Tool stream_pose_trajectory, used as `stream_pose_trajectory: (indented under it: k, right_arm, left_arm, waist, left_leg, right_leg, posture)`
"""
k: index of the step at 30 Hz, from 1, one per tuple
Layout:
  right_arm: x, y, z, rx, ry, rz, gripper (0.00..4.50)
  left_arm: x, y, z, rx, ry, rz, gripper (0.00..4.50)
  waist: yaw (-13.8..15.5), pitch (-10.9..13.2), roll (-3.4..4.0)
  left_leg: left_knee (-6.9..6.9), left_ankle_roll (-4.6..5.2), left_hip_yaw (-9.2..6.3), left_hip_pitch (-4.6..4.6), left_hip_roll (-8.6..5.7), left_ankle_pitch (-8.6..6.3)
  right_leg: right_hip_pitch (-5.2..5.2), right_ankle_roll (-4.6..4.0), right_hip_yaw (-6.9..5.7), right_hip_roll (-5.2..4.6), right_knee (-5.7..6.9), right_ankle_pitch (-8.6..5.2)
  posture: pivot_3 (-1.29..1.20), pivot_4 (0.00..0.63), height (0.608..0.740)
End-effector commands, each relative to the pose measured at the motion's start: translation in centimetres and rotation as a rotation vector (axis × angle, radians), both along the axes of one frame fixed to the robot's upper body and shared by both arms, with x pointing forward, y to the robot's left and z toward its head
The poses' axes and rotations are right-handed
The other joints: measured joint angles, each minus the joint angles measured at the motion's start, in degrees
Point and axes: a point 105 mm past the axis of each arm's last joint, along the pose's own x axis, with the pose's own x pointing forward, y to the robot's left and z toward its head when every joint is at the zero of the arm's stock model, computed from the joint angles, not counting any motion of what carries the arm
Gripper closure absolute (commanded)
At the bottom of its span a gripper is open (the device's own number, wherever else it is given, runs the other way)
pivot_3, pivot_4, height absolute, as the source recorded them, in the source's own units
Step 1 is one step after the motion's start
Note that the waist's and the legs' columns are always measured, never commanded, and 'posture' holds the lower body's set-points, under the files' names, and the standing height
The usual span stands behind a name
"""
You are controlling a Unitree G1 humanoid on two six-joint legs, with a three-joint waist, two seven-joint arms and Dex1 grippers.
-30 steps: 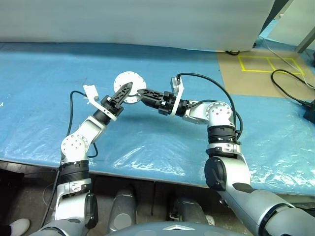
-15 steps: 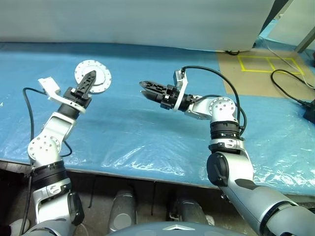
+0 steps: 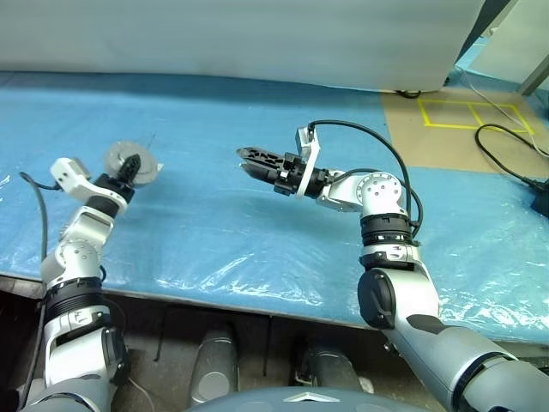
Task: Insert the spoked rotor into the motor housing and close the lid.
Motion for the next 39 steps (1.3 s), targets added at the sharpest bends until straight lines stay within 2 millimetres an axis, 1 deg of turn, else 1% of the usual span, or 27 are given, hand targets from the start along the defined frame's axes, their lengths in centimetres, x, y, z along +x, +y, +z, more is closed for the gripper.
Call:
stream_pose_trajectory:
  k: [1, 6, 12, 16, 18, 19, 20, 22, 25, 29, 35, 37, 39]
  right_arm:
    - [0.0, 0.0, 0.9, 0.009, -0.042, 0.003, 1.35]
    - [-0.1, -0.2, 0.6, -0.011, -0.048, -0.002, 1.35]
    - [-0.2, -0.3, 0.3, -0.025, -0.051, -0.006, 1.35]
    - [-0.2, -0.1, 0.0, -0.035, -0.049, -0.005, 1.35]
    - [-0.2, 0.0, 0.0, -0.034, -0.049, -0.003, 1.35]
    - [-0.2, 0.1, 0.0, -0.032, -0.048, -0.002, 1.35]
    - [-0.2, 0.1, 0.0, -0.031, -0.048, 0.0, 1.35]
    - [-0.2, 0.2, 0.0, -0.024, -0.047, 0.004, 1.35]
    - [-0.1, 0.2, 0.0, -0.019, -0.046, 0.001, 1.35]
    - [-0.1, 0.0, -0.2, -0.021, -0.043, -0.007, 1.35]
    - [-0.2, 0.1, -0.5, -0.02, -0.04, -0.011, 1.35]
    - [-0.2, 0.1, -0.5, -0.017, -0.042, -0.011, 1.35]
    - [-0.2, 0.0, -0.3, -0.013, -0.049, -0.012, 1.35]
  left_arm:
    - [1.3, 0.7, 2.2, 0.046, -0.088, 0.011, 1.98]
    - [1.8, 1.2, 1.5, 0.042, -0.073, 0.023, 1.98]
    - [1.5, 1.4, 0.0, 0.06, -0.029, 0.019, 1.98]
    - [1.2, 2.3, -0.8, 0.07, -0.001, 0.073, 1.98]
    - [1.1, 2.4, -0.8, 0.07, -0.004, 0.074, 1.29]
    - [1.0, 2.3, -0.6, 0.071, -0.018, 0.064, 1.07]
    - [0.9, 2.2, -0.4, 0.072, -0.029, 0.057, 0.75]
    - [0.7, 2.3, 0.3, 0.095, -0.041, 0.037, 0.07]
    - [0.1, 3.7, 1.5, 0.129, -0.054, 0.069, 0.07]
    - [-0.9, 5.6, 3.9, 0.13, -0.111, 0.094, 0.07]
    - [-2.3, 6.6, 6.9, 0.197, -0.165, 0.064, 0.07]
    - [-2.4, 6.7, 8.6, 0.222, -0.202, 0.053, 0.07]
    - [-2.5, 6.2, 10.9, 0.241, -0.257, 0.026, 0.07]
  waist:
    - [0.0, 0.0, -0.03]
    - [-0.1, 0.0, -0.04]
    - [-0.3, 0.0, -0.04]
    - [-0.3, 0.0, -0.04]
    - [-0.4, 0.0, -0.04]
    - [-0.4, 0.0, -0.04]
    - [-0.3, 0.0, -0.04]
    - [-0.2, 0.0, -0.05]
    - [-0.2, 0.0, -0.05]
    - [-0.2, 0.0, -0.04]
    - [-0.2, 0.0, -0.04]
    - [-0.2, 0.0, -0.04]
    - [-0.1, 0.0, -0.04]
  left_leg:
    - [0.0, 0.0, 0.0, 0.0, 0.0, 0.0]
    - [-0.01, 0.0, 0.0, 0.01, 0.0, 0.0]
    - [-0.02, 0.0, 0.01, 0.05, 0.01, 0.0]
    - [-0.01, 0.0, 0.04, 0.15, 0.01, 0.0]
    - [0.01, 0.0, 0.06, 0.22, 0.02, 0.0]
    - [0.01, 0.0, 0.07, 0.25, 0.02, 0.0]
    - [0.02, -0.01, 0.08, 0.25, 0.03, 0.0]
    - [0.02, -0.01, 0.08, 0.22, 0.03, 0.0]
    - [0.03, 0.0, 0.07, 0.18, 0.03, 0.0]
    - [0.04, -0.01, 0.07, 0.17, 0.02, 0.0]
    - [0.04, -0.01, 0.08, 0.18, 0.01, -0.01]
    - [0.04, -0.01, 0.08, 0.2, 0.01, -0.01]
    - [0.05, -0.01, 0.08, 0.19, 0.02, -0.01]
  right_leg:
    - [0.0, 0.0, 0.0, 0.0, 0.0, 0.0]
    - [-0.01, 0.0, 0.0, -0.01, 0.01, 0.0]
    - [-0.01, -0.02, -0.01, -0.03, 0.07, 0.0]
    - [-0.01, -0.07, 0.0, -0.05, 0.22, -0.02]
    - [-0.01, -0.12, 0.01, -0.07, 0.34, -0.05]
    - [-0.01, -0.15, 0.01, -0.07, 0.39, -0.07]
    - [-0.02, -0.16, 0.01, -0.07, 0.41, -0.08]
    - [-0.05, -0.18, 0.0, -0.07, 0.43, -0.09]
    - [-0.07, -0.19, 0.0, -0.08, 0.43, -0.09]
    - [-0.09, -0.2, 0.0, -0.09, 0.45, -0.1]
    - [-0.09, -0.21, 0.0, -0.1, 0.47, -0.11]
    - [-0.09, -0.22, 0.0, -0.1, 0.5, -0.11]
    - [-0.09, -0.22, 0.0, -0.1, 0.5, -0.11]
  posture:
    - [0.0, 0.15, 0.74]
    - [0.0, 0.15, 0.74]
    - [0.0, 0.15, 0.74]
    - [0.0, 0.15, 0.74]
    - [0.0, 0.15, 0.74]
    - [0.0, 0.15, 0.74]
    - [0.0, 0.15, 0.74]
    - [0.0, 0.15, 0.74]
    - [0.0, 0.15, 0.74]
    - [0.0, 0.15, 0.74]
    - [0.0, 0.15, 0.74]
    - [0.0, 0.15, 0.74]
    - [0.0, 0.15, 0.74]
